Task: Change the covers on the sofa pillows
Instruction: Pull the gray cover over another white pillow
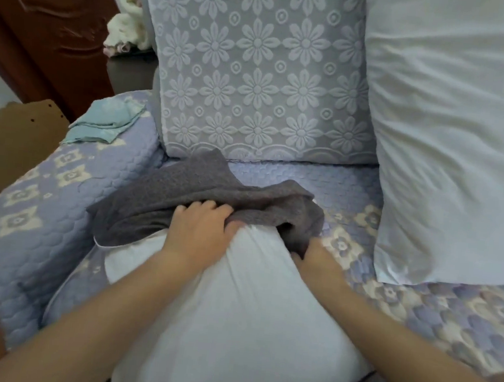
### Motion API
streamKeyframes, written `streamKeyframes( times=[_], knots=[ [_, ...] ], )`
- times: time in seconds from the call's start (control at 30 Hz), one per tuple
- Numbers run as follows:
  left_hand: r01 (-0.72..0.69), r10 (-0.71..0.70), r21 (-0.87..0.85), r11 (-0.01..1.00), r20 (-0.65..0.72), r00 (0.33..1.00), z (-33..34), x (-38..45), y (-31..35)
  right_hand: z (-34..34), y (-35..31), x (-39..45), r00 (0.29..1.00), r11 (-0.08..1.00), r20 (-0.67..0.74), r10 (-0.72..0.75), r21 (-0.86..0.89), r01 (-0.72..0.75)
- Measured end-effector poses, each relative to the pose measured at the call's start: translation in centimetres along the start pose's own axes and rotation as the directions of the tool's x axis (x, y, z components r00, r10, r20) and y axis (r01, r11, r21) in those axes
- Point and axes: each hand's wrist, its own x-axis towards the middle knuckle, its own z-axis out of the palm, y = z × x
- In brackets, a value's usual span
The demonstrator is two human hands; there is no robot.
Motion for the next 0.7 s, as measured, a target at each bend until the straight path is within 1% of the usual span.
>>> streamKeyframes(
  times=[0.03,0.07,0.1,0.13,0.17,0.2,0.23,0.27,0.3,0.37,0.4,0.43,0.47,0.5,0.53,0.57,0.6,0.63,0.67,0.7],
  knots=[
    [-0.009,0.009,0.003,1.0,0.01,1.0,-0.8,1.4,0.3,0.4,-0.5,-0.6,0.999,0.998,0.022,0.048,0.036,-0.049],
    [-0.013,0.013,-0.006,1.0,-0.007,1.0,-1.3,2.7,0.6,0.2,-1.2,-1.2,0.998,0.997,0.045,0.052,0.053,-0.054],
    [-0.01,0.009,-0.032,0.999,-0.036,0.999,-1.8,4.0,1.0,-0.3,-2.0,-1.8,0.997,0.997,0.07,0.019,0.067,-0.024],
    [0.004,-0.007,-0.077,0.997,-0.033,0.999,-2.2,5.2,1.2,-1.0,-2.7,-2.4,0.991,0.994,0.125,-0.04,0.102,0.028],
    [0.027,-0.025,-0.13,0.991,0.012,1.0,-2.7,6.3,1.1,-1.5,-3.2,-2.9,0.97,0.98,0.203,-0.13,0.173,0.095],
    [0.049,-0.035,-0.169,0.984,0.087,0.996,-3.2,7.3,1.1,-1.9,-3.7,-3.4,0.93,0.95,0.275,-0.244,0.26,0.173],
    [0.061,-0.029,-0.178,0.982,0.176,0.984,-3.8,8.2,1.0,-1.9,-3.9,-3.8,0.881,0.918,0.323,-0.345,0.311,0.245],
    [0.037,0.006,-0.164,0.986,0.252,0.968,-4.5,8.9,1.0,-1.7,-4.0,-4.1,0.842,0.897,0.345,-0.415,0.311,0.314],
    [-0.021,0.064,-0.139,0.99,0.313,0.948,-5.2,9.6,1.2,-1.1,-3.9,-4.4,0.807,0.875,0.352,-0.475,0.283,0.392],
    [-0.164,0.182,-0.081,0.983,0.457,0.87,-6.4,10.6,2.4,0.7,-3.8,-4.8,0.752,0.833,0.36,-0.552,0.19,0.52],
    [-0.221,0.213,-0.048,0.974,0.523,0.825,-6.8,10.9,3.3,1.4,-4.0,-5.1,0.735,0.812,0.355,-0.578,0.16,0.561],
    [-0.26,0.214,0.002,0.966,0.558,0.802,-6.8,10.9,4.2,1.7,-4.2,-5.6,0.722,0.793,0.346,-0.599,0.126,0.597],
    [-0.281,0.191,0.078,0.956,0.561,0.806,-6.4,10.6,5.0,1.3,-4.8,-6.2,0.706,0.775,0.348,-0.617,0.115,0.621],
    [-0.277,0.15,0.158,0.948,0.544,0.826,-5.6,10.1,5.6,0.3,-5.3,-6.7,0.692,0.77,0.36,-0.626,0.148,0.62],
    [-0.24,0.099,0.212,0.947,0.52,0.849,-4.6,9.3,5.8,-0.6,-5.7,-6.7,0.673,0.766,0.373,-0.639,0.231,0.599],
    [-0.186,0.049,0.229,0.956,0.501,0.864,-3.4,8.5,5.6,-1.7,-5.9,-6.3,0.651,0.765,0.402,-0.644,0.35,0.541],
    [-0.124,-0.01,0.23,0.965,0.505,0.863,-2.2,7.7,5.1,-2.7,-5.8,-5.9,0.635,0.757,0.435,-0.638,0.503,0.416],
    [-0.058,-0.079,0.244,0.968,0.515,0.854,-1.6,7.0,4.1,-3.4,-5.7,-5.4,0.658,0.728,0.45,-0.603,0.647,0.225],
    [-0.003,-0.147,0.276,0.961,0.523,0.839,-1.1,6.5,3.3,-3.2,-5.0,-4.6,0.729,0.682,0.454,-0.513,0.73,0.025],
    [0.055,-0.215,0.31,0.949,0.509,0.834,-1.1,6.2,2.8,-2.4,-4.0,-3.9,0.786,0.671,0.463,-0.41,0.737,-0.085]
  ],
)
